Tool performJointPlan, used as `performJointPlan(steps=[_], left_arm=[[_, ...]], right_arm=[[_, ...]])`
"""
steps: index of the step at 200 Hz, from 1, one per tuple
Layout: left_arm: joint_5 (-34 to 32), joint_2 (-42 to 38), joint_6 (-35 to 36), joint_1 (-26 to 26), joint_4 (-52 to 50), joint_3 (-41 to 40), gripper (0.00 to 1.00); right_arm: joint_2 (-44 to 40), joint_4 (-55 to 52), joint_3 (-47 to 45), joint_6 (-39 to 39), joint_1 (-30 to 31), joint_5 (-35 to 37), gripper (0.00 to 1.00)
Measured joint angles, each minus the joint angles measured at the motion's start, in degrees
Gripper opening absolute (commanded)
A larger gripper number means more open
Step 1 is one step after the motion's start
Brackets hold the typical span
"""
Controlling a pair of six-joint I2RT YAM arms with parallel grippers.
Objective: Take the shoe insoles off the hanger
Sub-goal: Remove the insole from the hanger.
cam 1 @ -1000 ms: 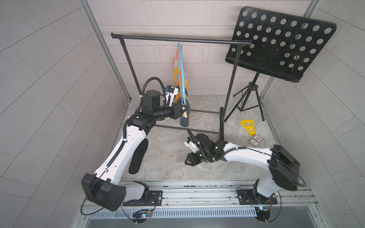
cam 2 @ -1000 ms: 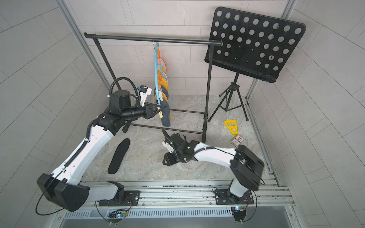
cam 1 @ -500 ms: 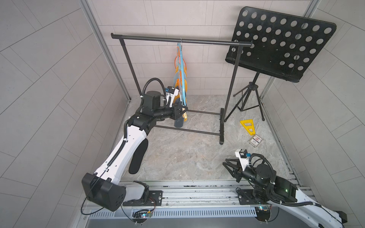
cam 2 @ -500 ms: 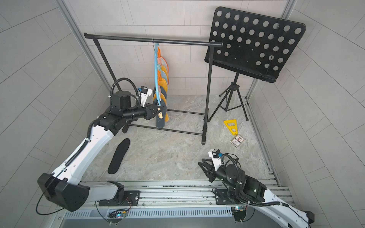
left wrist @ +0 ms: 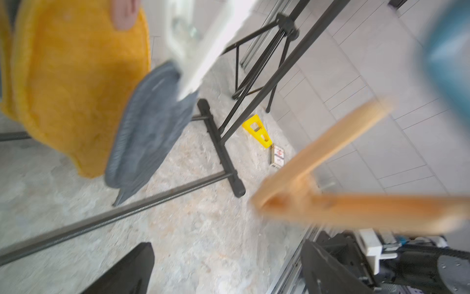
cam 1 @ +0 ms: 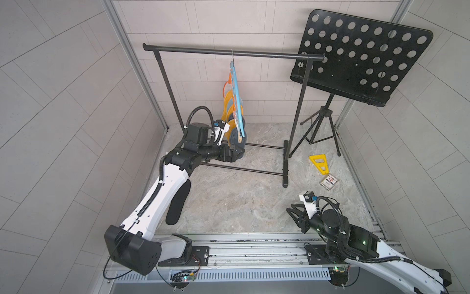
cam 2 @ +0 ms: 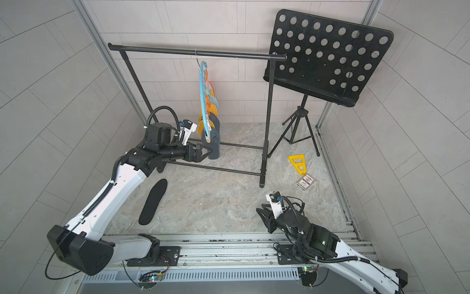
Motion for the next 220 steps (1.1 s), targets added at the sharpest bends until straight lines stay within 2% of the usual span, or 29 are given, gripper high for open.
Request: performJointPlan(steps=[34,71,90,121,146,174,195,220], left_arm=[[-5.64,-13.07,1.29,0.02,-4.68,-9.09,1.0],[-17.11,-34.16,0.59,-0.11,-10.05,-21.81,1.0],[-23.21,-45.24,-0.02,-0.24,-11.13,-26.32,1.0],[-29.4,-62.66,-0.24,-0.33,-11.04,-31.47,1.0],[-33.68,-65.77,-0.42,-0.35,-11.26,-31.91,1.0],[-34.34,-64.7,-0.39,-0.35,-11.26,-32.24,1.0],[-34.27,-63.93,-0.33,-0.35,-11.23,-32.39,1.0],[-34.18,-64.35,-0.28,-0.35,-11.21,-32.61,1.0]], right_arm=[[0.2,0.5,-0.02,-0.37,0.0,-0.72,0.36],[1.22,1.05,-0.13,-0.81,0.0,-2.14,0.36],[1.75,1.53,-0.33,-0.9,0.0,-2.93,0.36],[4.04,2.54,-0.76,-1.22,0.0,-4.13,0.36],[6.34,4.35,-0.83,-1.75,-0.26,-4.92,0.38],[11.91,7.78,-0.09,-2.6,-3.04,-7.19,0.4],[20.63,11.82,3.04,-2.82,-9.01,-12.72,0.41],[35.36,18.84,11.04,-2.84,-18.47,-21.57,0.43]])
